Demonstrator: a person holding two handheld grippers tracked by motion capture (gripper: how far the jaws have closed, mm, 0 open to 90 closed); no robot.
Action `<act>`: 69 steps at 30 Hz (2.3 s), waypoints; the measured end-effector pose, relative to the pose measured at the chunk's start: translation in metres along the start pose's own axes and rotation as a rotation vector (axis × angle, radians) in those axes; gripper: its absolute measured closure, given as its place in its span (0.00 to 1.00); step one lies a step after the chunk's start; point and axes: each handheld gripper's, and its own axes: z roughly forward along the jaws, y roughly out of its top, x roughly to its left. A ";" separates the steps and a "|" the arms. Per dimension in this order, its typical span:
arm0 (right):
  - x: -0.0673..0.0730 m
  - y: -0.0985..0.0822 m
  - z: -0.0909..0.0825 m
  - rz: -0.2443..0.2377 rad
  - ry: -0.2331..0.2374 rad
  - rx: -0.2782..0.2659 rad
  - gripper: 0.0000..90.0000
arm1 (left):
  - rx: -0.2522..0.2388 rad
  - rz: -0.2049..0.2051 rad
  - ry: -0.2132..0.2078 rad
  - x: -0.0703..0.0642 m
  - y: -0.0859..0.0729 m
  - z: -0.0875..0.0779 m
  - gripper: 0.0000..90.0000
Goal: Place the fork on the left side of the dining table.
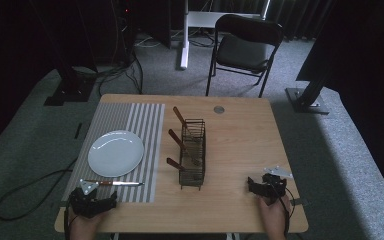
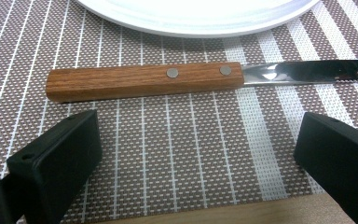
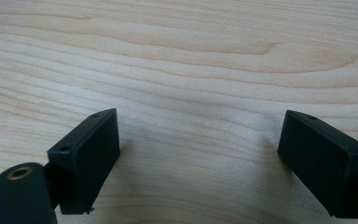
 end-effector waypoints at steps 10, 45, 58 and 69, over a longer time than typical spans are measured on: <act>0.000 0.000 0.000 0.000 0.000 0.000 0.14 | 0.005 0.005 -0.004 0.001 0.000 0.000 0.01; 0.000 0.000 0.000 0.000 0.000 0.000 0.14 | 0.001 0.100 -0.214 -0.022 0.036 -0.014 0.05; 0.000 0.000 0.000 -0.001 0.000 -0.001 0.14 | -0.028 0.168 -0.279 -0.035 0.075 -0.009 0.05; 0.000 0.000 0.000 -0.001 0.000 -0.001 0.14 | -0.067 0.180 -0.309 -0.045 0.118 -0.011 0.05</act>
